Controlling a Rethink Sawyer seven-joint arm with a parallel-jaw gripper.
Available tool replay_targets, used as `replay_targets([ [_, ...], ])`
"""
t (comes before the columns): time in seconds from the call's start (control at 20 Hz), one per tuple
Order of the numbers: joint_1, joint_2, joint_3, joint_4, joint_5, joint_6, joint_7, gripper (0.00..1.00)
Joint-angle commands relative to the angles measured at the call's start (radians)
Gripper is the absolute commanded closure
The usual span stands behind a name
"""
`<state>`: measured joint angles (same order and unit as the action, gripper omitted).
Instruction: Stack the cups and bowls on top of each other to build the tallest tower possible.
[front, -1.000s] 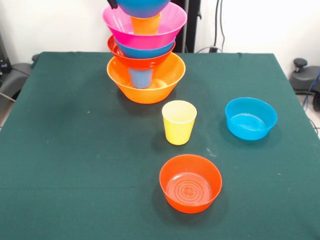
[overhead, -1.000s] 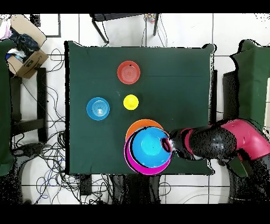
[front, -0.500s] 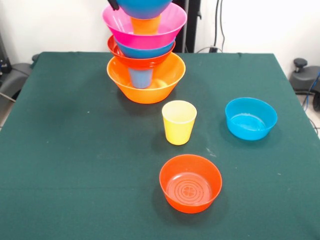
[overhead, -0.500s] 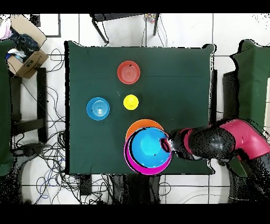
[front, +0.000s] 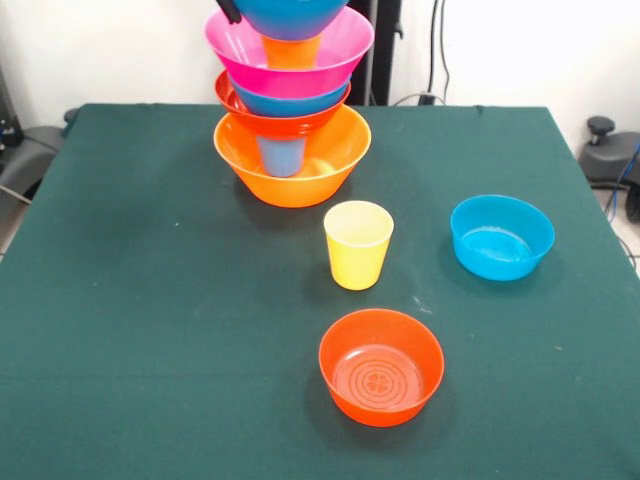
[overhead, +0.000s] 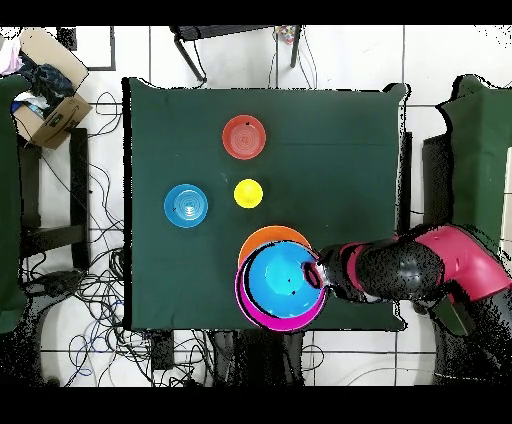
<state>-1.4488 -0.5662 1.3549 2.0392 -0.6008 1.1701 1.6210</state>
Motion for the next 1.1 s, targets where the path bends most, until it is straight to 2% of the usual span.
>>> replay_targets([
  [0.05,0.050,0.020,-0.084,0.046,-0.079,0.054,-0.267,1.00],
  [1.1,0.035,0.015,-0.069,0.058,-0.065,0.071,-0.268,1.00],
])
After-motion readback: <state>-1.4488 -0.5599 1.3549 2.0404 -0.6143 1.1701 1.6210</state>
